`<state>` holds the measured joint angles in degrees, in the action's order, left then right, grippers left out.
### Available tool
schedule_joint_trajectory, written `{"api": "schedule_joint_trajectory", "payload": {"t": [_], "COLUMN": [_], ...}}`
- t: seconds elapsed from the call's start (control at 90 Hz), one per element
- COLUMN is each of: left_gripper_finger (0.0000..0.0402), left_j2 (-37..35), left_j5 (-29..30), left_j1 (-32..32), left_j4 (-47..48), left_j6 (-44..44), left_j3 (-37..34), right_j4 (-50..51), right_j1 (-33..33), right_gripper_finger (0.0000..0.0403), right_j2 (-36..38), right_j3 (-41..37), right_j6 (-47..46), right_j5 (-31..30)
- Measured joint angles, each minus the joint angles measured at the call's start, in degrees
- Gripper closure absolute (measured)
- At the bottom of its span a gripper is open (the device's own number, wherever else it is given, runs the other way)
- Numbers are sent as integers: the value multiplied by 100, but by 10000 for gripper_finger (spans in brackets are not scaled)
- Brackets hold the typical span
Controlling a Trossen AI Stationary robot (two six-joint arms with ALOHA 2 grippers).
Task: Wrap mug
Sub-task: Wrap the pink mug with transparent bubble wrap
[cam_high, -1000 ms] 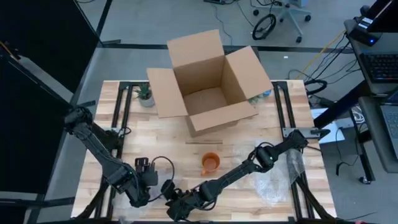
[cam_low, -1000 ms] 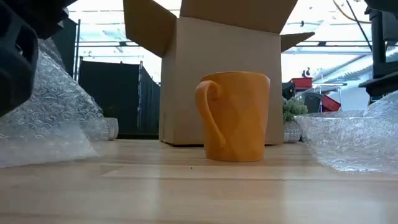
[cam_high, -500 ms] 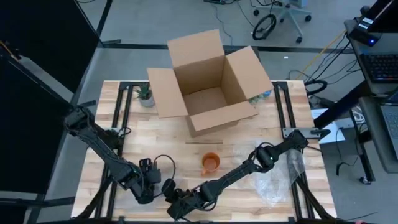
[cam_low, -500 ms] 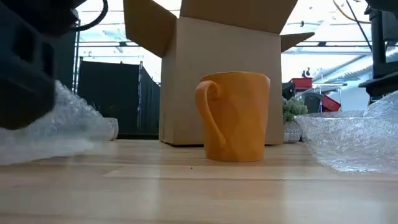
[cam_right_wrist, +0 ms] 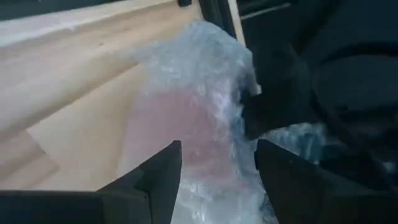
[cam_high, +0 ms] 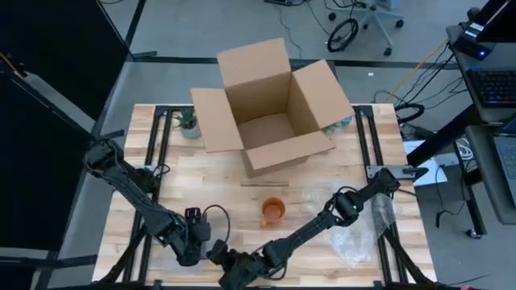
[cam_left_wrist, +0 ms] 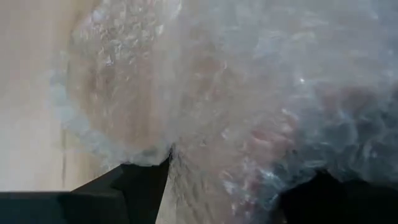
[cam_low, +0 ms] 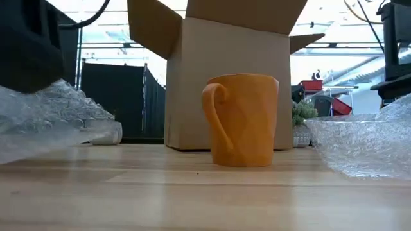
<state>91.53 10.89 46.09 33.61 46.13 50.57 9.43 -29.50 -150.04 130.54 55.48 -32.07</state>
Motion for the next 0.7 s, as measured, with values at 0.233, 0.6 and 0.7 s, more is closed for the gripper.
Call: {"api": "schedule_joint_trajectory", "payload": {"t": [0.233,0.6,0.7], "left_gripper_finger": [148,148,148], "left_j2": [0,-255,-380], "left_j5": [-41,-186,-196], "left_j1": [102,73,87], "left_j4": [74,486,906], "left_j6": [-126,-302,-243], "left_j3": [2,281,554], "right_j4": [-302,143,171], "right_j1": [138,123,118], "right_gripper_finger": [211,211,211], "right_j2": [-127,-223,-236], "right_j3": [7,28,20], "right_j6": [415,245,238], "right_j5": [622,792,778]}}
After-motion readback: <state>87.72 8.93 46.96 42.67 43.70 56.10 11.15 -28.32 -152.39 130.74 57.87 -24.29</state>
